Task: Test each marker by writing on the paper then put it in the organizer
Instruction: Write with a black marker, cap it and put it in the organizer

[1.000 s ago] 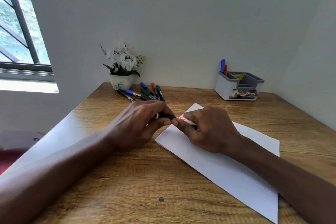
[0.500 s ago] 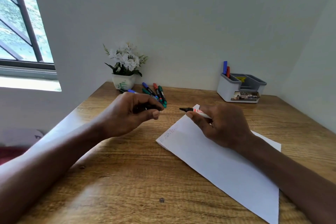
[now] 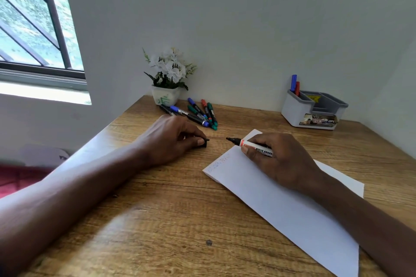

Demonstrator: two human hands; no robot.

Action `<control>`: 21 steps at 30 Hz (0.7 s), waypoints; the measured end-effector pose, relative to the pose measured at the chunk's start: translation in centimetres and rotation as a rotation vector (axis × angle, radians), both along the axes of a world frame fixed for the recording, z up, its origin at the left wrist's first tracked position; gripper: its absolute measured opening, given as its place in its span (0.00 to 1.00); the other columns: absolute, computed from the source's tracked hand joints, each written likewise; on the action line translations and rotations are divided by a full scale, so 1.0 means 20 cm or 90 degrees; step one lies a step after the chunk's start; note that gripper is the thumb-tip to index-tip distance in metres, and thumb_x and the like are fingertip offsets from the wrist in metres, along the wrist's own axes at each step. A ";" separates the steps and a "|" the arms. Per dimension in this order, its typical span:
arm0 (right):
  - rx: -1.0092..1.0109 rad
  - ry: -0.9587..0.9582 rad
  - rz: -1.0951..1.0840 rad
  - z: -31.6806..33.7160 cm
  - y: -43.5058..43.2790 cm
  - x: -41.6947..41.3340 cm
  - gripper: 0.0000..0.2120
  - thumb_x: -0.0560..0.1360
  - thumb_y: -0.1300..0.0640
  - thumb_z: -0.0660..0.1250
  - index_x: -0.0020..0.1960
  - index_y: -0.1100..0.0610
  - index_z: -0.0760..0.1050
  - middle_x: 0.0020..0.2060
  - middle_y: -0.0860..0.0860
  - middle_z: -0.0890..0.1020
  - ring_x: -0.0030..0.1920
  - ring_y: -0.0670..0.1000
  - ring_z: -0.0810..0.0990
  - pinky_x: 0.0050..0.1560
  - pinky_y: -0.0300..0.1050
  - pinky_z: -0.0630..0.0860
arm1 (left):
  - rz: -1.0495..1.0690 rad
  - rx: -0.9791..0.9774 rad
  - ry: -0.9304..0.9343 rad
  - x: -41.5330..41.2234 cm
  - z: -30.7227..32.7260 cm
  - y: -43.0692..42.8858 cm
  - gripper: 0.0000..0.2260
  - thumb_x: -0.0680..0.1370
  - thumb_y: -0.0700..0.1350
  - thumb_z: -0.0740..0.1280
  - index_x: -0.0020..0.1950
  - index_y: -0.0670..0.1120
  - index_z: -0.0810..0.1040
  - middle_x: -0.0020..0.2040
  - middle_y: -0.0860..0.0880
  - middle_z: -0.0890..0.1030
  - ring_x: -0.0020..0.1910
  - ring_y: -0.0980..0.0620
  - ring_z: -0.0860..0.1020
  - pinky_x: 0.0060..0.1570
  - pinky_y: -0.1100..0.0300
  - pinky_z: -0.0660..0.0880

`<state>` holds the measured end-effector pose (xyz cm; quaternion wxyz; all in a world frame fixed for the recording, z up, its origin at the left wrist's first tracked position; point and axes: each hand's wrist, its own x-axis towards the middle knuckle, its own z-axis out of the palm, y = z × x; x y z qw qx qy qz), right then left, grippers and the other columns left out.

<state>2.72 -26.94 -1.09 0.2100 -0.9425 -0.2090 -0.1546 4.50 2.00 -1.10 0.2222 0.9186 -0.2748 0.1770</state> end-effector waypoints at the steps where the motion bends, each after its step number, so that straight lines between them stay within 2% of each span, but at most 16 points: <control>1: -0.003 0.006 -0.002 0.00 0.00 0.00 0.16 0.79 0.40 0.64 0.58 0.47 0.84 0.47 0.44 0.86 0.42 0.43 0.80 0.40 0.44 0.73 | 0.005 0.003 -0.001 0.01 0.00 0.00 0.11 0.79 0.55 0.71 0.60 0.60 0.84 0.48 0.64 0.81 0.45 0.65 0.77 0.37 0.69 0.70; 7: 0.001 0.013 0.008 0.02 0.02 -0.02 0.17 0.79 0.40 0.65 0.60 0.47 0.83 0.52 0.43 0.86 0.47 0.42 0.81 0.45 0.46 0.77 | 0.056 0.085 -0.004 0.03 -0.02 -0.03 0.19 0.82 0.59 0.63 0.69 0.54 0.79 0.42 0.61 0.73 0.40 0.61 0.73 0.34 0.67 0.63; 10: 0.000 0.017 0.021 0.01 0.02 -0.02 0.15 0.79 0.42 0.66 0.60 0.47 0.83 0.51 0.43 0.86 0.46 0.42 0.81 0.44 0.45 0.77 | 0.066 0.122 0.005 0.01 0.00 -0.03 0.23 0.81 0.63 0.60 0.72 0.53 0.77 0.44 0.58 0.75 0.41 0.60 0.74 0.37 0.64 0.67; 13: 0.049 -0.004 0.038 0.01 0.02 -0.02 0.12 0.79 0.46 0.67 0.60 0.47 0.83 0.51 0.44 0.86 0.47 0.42 0.81 0.48 0.48 0.79 | 0.101 0.083 -0.023 -0.03 0.01 -0.02 0.30 0.78 0.71 0.57 0.71 0.55 0.76 0.45 0.60 0.78 0.42 0.61 0.76 0.40 0.60 0.73; 15: 0.096 -0.026 0.052 0.01 0.02 -0.02 0.15 0.80 0.48 0.67 0.66 0.44 0.79 0.51 0.45 0.86 0.48 0.42 0.82 0.49 0.43 0.78 | 0.126 0.084 -0.023 -0.08 0.01 -0.02 0.36 0.73 0.78 0.54 0.70 0.57 0.75 0.48 0.61 0.79 0.42 0.62 0.76 0.39 0.59 0.74; 17: 0.137 -0.023 0.074 0.02 0.02 -0.02 0.20 0.80 0.49 0.67 0.71 0.39 0.72 0.47 0.44 0.86 0.45 0.44 0.83 0.46 0.39 0.77 | 0.149 0.118 0.014 -0.11 0.00 -0.03 0.41 0.69 0.82 0.52 0.72 0.58 0.73 0.57 0.58 0.80 0.52 0.59 0.77 0.44 0.58 0.73; 18: 0.184 0.008 0.095 0.03 0.03 -0.02 0.20 0.81 0.51 0.66 0.71 0.36 0.72 0.44 0.44 0.85 0.41 0.45 0.83 0.41 0.39 0.78 | 0.161 0.140 0.036 -0.12 0.00 -0.04 0.43 0.68 0.83 0.51 0.73 0.58 0.72 0.62 0.56 0.78 0.58 0.56 0.76 0.49 0.55 0.73; 20: 0.322 0.104 0.143 0.04 0.04 -0.04 0.16 0.82 0.54 0.66 0.65 0.37 0.77 0.42 0.48 0.85 0.31 0.47 0.81 0.30 0.41 0.77 | 0.186 0.173 0.072 -0.13 -0.01 -0.06 0.45 0.67 0.83 0.50 0.75 0.58 0.70 0.70 0.53 0.74 0.67 0.52 0.71 0.58 0.49 0.70; 21: 0.379 0.150 0.161 0.05 0.05 -0.05 0.14 0.82 0.55 0.66 0.63 0.40 0.79 0.41 0.50 0.85 0.28 0.49 0.80 0.29 0.42 0.76 | 0.196 0.179 0.085 -0.13 -0.01 -0.07 0.46 0.66 0.84 0.50 0.75 0.58 0.69 0.71 0.53 0.72 0.69 0.51 0.69 0.60 0.48 0.69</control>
